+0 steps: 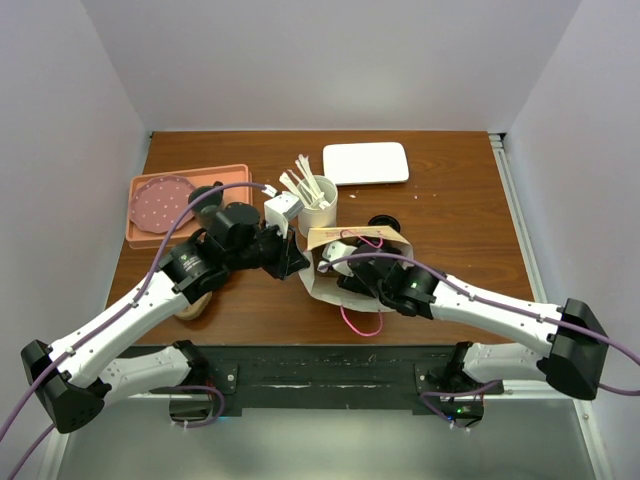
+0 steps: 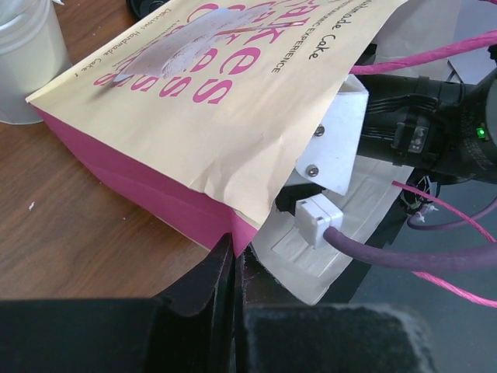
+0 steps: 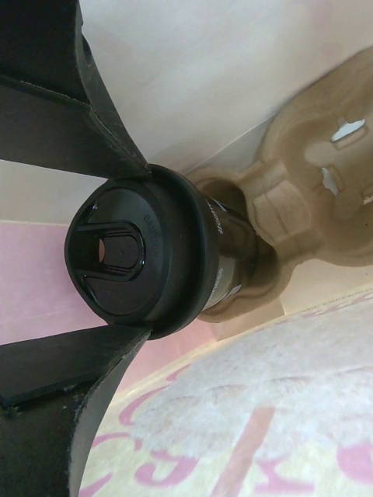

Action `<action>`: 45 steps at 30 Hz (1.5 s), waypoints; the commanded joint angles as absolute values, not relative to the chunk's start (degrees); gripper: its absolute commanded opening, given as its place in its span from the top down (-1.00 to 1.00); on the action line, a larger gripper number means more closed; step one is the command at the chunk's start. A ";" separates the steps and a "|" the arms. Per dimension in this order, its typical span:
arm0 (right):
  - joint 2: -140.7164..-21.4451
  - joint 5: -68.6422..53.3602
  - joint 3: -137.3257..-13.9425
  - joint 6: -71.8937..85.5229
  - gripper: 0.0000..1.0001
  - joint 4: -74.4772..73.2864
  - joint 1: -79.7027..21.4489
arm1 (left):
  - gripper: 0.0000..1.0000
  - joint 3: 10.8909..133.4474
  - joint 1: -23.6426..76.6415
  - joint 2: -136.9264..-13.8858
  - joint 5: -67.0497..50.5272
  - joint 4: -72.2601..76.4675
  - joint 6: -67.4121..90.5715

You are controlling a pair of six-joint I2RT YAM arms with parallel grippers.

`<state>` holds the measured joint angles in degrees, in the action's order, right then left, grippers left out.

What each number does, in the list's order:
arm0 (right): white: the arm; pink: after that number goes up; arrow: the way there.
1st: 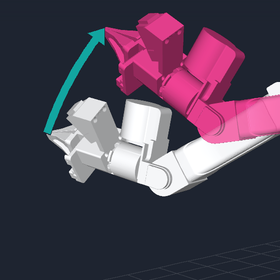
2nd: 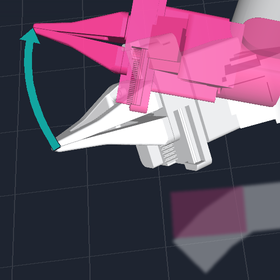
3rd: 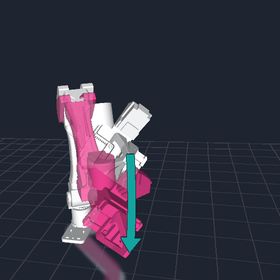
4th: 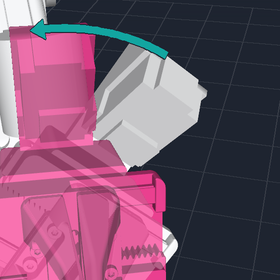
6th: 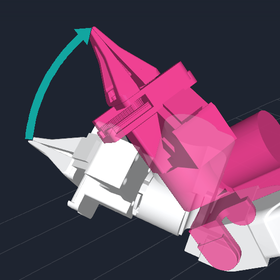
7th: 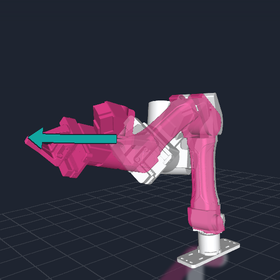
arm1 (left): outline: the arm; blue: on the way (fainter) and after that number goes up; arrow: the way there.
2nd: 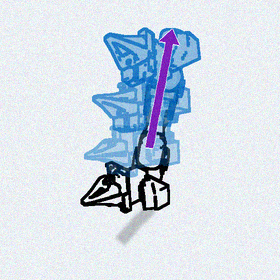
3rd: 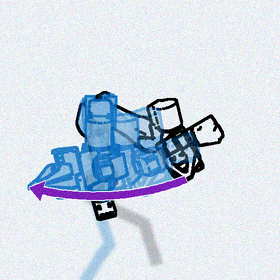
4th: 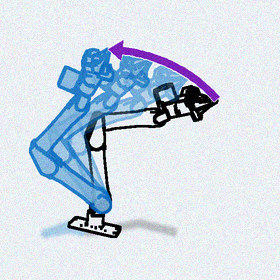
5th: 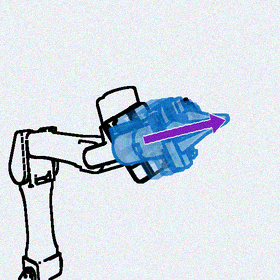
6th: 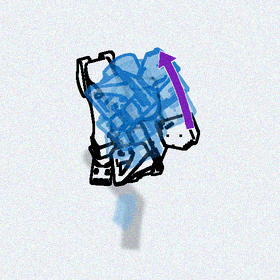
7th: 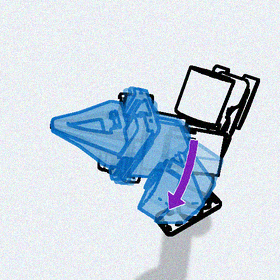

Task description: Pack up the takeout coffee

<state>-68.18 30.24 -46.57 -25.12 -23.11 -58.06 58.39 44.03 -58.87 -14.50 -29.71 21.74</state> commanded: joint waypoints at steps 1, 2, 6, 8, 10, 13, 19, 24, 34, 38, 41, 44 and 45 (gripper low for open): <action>-70.48 30.05 -47.19 -22.94 0.80 -20.65 -57.48 | 0.87 59.76 44.47 -57.66 -14.68 -27.60 22.50; -70.92 30.15 -47.55 -22.68 0.78 -20.65 -57.31 | 0.87 59.85 44.47 -57.66 -14.68 -27.68 22.50; -72.15 30.50 -47.99 -21.89 0.53 -18.99 -56.95 | 0.87 59.94 44.47 -57.39 -14.68 -27.95 22.41; -73.30 31.02 -48.34 -21.62 0.48 -18.63 -56.87 | 0.87 59.94 44.56 -57.39 -14.68 -27.95 22.50; -73.91 31.38 -48.34 -21.45 0.47 -17.93 -56.87 | 0.88 59.94 44.56 -57.31 -14.59 -27.95 22.41; -74.62 31.20 -48.16 -21.45 0.45 -16.88 -56.51 | 0.88 59.85 44.56 -57.13 -14.68 -28.12 22.50; -76.29 32.26 -48.34 -20.74 0.18 -16.09 -55.90 | 0.88 59.85 44.56 -57.04 -14.33 -28.30 22.50; -76.20 32.78 -48.51 -20.65 -0.02 -15.91 -55.55 | 0.88 60.29 44.56 -57.30 -14.15 -28.56 22.32; -73.57 33.40 -49.57 -20.48 -0.55 -18.72 -55.55 | 0.87 60.73 44.56 -57.83 -14.33 -28.39 22.24; -72.52 33.05 -50.10 -20.57 -0.62 -19.95 -55.46 | 0.86 60.64 44.56 -58.01 -14.41 -28.21 22.24; -71.55 32.70 -50.80 -20.83 -0.73 -20.92 -55.46 | 0.85 60.73 44.56 -58.27 -14.50 -28.04 22.32; -71.02 32.34 -51.15 -20.92 -0.81 -22.06 -55.46 | 0.85 60.64 44.56 -58.45 -14.59 -27.77 22.50; -70.93 32.43 -51.07 -20.83 -0.84 -22.32 -55.46 | 0.85 60.56 44.56 -58.53 -14.68 -27.69 22.50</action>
<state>-73.03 31.86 -48.14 -21.91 -20.97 -56.07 58.39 44.07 -58.57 -13.08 -29.65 21.93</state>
